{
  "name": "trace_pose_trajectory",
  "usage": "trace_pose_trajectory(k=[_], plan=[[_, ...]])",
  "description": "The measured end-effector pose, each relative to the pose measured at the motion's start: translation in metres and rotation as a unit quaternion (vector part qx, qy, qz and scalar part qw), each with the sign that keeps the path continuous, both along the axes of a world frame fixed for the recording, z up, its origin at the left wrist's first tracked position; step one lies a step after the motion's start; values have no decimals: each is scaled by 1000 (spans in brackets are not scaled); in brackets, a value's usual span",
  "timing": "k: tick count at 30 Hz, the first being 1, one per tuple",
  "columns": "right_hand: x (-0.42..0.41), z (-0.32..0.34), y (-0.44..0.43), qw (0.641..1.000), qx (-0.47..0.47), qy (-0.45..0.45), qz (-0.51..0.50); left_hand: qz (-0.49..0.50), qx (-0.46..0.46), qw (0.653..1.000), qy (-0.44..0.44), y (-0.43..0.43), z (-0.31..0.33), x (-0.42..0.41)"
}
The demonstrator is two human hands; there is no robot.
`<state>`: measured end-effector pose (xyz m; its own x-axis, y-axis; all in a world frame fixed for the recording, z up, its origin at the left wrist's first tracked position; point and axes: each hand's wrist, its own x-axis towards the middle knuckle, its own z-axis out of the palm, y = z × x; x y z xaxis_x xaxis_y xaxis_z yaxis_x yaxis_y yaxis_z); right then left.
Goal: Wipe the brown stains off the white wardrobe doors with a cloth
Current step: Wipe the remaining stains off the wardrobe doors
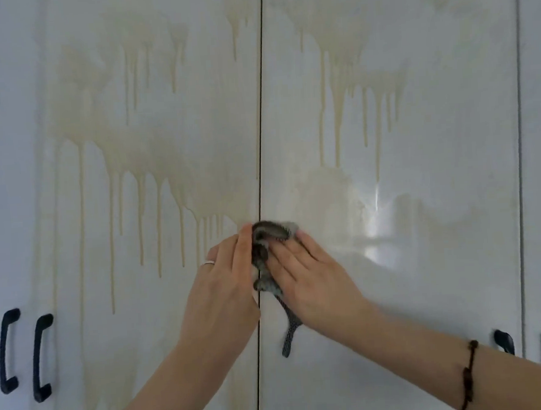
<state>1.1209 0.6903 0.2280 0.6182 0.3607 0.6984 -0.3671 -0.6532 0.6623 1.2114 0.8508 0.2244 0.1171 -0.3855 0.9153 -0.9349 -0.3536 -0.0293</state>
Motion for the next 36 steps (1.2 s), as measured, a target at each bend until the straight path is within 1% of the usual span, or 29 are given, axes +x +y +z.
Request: trace_pose_trajectory(k=[3, 5, 7, 8, 10, 12, 14, 15, 17, 19, 21, 24, 25, 27, 28, 29, 31, 32, 33, 34, 35, 36], plan=[[14, 93, 13, 991, 36, -128, -11, 0, -37, 997, -62, -3, 42, -1], [24, 140, 28, 983, 73, -168, -24, -9, -61, 994, -90, -6, 71, -5], [36, 151, 37, 977, 90, -188, -32, -16, -72, 993, -97, -7, 88, -9], [40, 142, 39, 978, 98, -183, -35, -19, -69, 993, -98, -8, 89, -11], [40, 95, 40, 987, 91, -127, -48, -14, -55, 992, -114, -10, 73, -10], [31, 33, 39, 992, 71, -75, -67, -14, -24, 990, -136, -13, 36, -7], [18, -13, 33, 994, 75, -45, -58, -16, 27, 988, -149, -16, -5, -10], [12, -20, 30, 995, 79, -34, -54, -14, 62, 987, -150, -17, -17, -13], [5, -6, 21, 996, 72, -33, -39, 4, 112, 983, -144, -23, -20, -16], [6, 34, 16, 997, 52, -55, -30, 29, 99, 986, -133, -31, 10, -12], [12, 87, 16, 994, 49, -91, -41, 39, 53, 988, -142, -37, 63, -10], [21, 148, 17, 983, 62, -163, -50, 9, 2, 991, -135, -38, 132, -11], [22, 156, 16, 978, 69, -190, -46, 3, -33, 993, -112, -35, 143, -10], [24, 143, 12, 968, 101, -228, -29, 12, -78, 993, -83, -28, 151, 0], [23, 121, 10, 969, 101, -224, -20, 35, -72, 994, -77, -24, 150, 7], [20, 89, 10, 977, 81, -197, -19, 63, -42, 994, -73, -21, 150, 13], [11, 19, 9, 996, 18, -81, -20, 128, 25, 989, -74, -19, 148, 24], [3, -5, 7, 1000, -4, -15, -26, 161, 48, 982, -84, -20, 149, 27], [-6, -14, 3, 999, -24, 33, -31, 182, 61, 976, -99, -21, 149, 29], [-13, -7, -2, 997, -36, 54, -33, 195, 62, 973, -110, -22, 148, 29], [-17, 11, -6, 997, -38, 49, -37, 204, 58, 970, -119, -23, 149, 29], [-19, 35, -8, 998, -29, 23, -43, 212, 57, 967, -127, -24, 149, 29]])
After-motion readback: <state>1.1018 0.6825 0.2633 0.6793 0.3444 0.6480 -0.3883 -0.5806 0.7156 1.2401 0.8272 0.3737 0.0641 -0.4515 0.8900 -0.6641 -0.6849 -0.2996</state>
